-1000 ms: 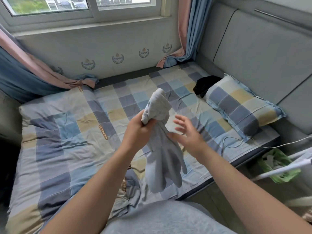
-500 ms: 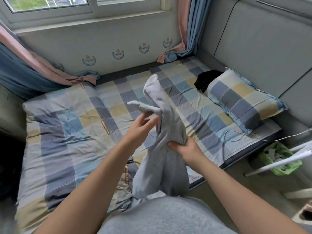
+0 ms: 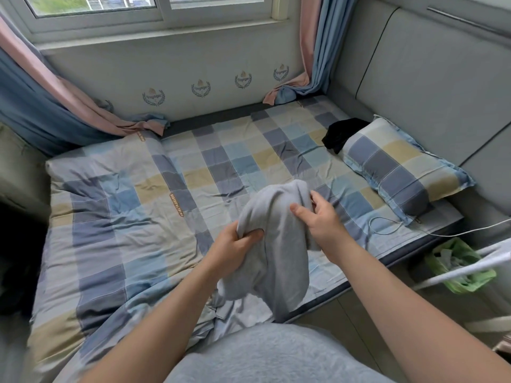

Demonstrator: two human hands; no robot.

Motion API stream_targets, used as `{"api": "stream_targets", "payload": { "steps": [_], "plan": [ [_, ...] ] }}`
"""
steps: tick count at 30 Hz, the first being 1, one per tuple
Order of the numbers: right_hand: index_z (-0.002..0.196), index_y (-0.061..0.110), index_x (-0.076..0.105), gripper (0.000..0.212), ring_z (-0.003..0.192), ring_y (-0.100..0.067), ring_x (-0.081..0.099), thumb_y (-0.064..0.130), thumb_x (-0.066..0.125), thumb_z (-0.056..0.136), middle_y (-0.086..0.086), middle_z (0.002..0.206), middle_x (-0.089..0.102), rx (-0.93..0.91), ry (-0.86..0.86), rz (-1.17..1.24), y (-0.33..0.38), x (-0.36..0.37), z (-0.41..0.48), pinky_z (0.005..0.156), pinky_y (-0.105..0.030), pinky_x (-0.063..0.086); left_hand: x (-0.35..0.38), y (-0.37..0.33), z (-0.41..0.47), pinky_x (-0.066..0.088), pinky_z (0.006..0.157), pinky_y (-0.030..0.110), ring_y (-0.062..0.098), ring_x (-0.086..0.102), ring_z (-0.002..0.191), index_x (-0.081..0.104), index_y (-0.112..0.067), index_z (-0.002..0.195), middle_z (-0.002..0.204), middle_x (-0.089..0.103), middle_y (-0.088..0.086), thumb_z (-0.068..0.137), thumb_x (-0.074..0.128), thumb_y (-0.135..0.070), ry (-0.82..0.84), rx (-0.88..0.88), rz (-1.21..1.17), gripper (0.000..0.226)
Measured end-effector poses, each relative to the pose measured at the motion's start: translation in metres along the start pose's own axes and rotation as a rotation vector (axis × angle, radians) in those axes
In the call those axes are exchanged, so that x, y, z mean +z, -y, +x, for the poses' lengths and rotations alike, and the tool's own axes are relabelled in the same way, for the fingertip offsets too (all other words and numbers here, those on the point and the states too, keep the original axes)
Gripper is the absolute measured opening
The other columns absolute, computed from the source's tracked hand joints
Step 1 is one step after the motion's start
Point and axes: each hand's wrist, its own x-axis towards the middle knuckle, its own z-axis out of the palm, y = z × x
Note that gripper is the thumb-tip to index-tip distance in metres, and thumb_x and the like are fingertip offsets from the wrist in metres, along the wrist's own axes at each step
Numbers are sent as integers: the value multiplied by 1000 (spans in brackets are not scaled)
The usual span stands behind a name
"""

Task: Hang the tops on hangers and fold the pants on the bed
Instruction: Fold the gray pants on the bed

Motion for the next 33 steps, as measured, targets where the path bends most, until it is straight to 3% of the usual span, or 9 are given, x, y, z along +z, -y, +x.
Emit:
{"api": "stream_targets", "payload": {
  "steps": [3, 9, 15, 18, 22, 24, 26, 28, 33],
  "plan": [
    [151, 31, 33, 72, 136, -9, 41, 32, 72, 91, 11, 146, 41, -28, 61, -178, -7, 0, -10, 111, -36, 39, -9, 0, 0, 53, 73, 25, 2, 70, 86, 72, -35, 91, 88, 76, -15, 91, 69, -36, -156, -16, -61, 3],
    [147, 61, 22, 99, 148, 1, 9, 61, 78, 66, 28, 161, 6, -119, 428, -490, -21, 12, -35, 119, -36, 20, -27, -13, 2, 58, 80, 36, 24, 73, 96, 71, -20, 102, 91, 78, 2, 96, 66, -36, -302, -273, -364, 18],
    [146, 68, 1, 122, 153, -12, -5, 56, 88, 62, 31, 155, -28, -184, 516, -677, -35, 29, -51, 121, -43, 20, -36, -26, -1, 51, 46, 29, 7, 65, 56, 63, 0, 115, 98, 70, 15, 102, 56, -33, -315, -437, -447, 36],
    [153, 54, 15, 106, 149, -19, 23, 38, 85, 74, 11, 163, 3, -256, 338, -650, -38, 46, -53, 118, -45, 33, -34, -32, -9, 47, 39, 19, 11, 62, 43, 55, -11, 81, 54, 66, 2, 106, 41, -20, -181, -468, -503, 30],
    [120, 23, 63, 36, 95, -18, 63, 26, 62, 84, -2, 105, 66, -285, 168, -454, -29, 45, -44, 81, -40, 53, -38, -28, -12, 46, 57, 25, 15, 57, 59, 60, -12, 73, 54, 61, 5, 104, 42, -13, -126, -448, -590, 36],
    [110, 15, 68, 24, 89, -25, 67, 11, 63, 87, -9, 95, 71, -169, 164, -318, -23, 43, -39, 78, -41, 54, -34, -29, -9, 50, 64, 16, 1, 66, 63, 71, -33, 76, 62, 69, -13, 104, 38, -9, -184, -380, -662, 49],
    [103, 8, 68, 20, 82, -30, 63, -5, 59, 91, -16, 89, 67, -42, 100, -158, -19, 42, -32, 76, -40, 52, -37, -30, -16, 56, 64, 23, 10, 74, 72, 72, -24, 94, 80, 77, 0, 107, 36, -42, -125, -420, -680, 42],
    [101, 2, 67, 16, 78, -27, 59, -7, 57, 93, -17, 86, 64, 83, 28, -20, -15, 42, -27, 72, -37, 49, -40, -25, -21, 58, 77, 35, 26, 74, 95, 70, -13, 112, 106, 76, 16, 98, 36, -67, -15, -462, -729, 65],
    [105, 3, 66, 18, 68, -26, 68, -6, 55, 93, -19, 88, 70, 280, -94, 287, -5, 37, -21, 55, -32, 55, -36, -30, -32, 43, 110, 50, 33, 62, 122, 60, -13, 135, 130, 66, 16, 88, 48, -74, 47, -378, -660, 78]
  ]
}}
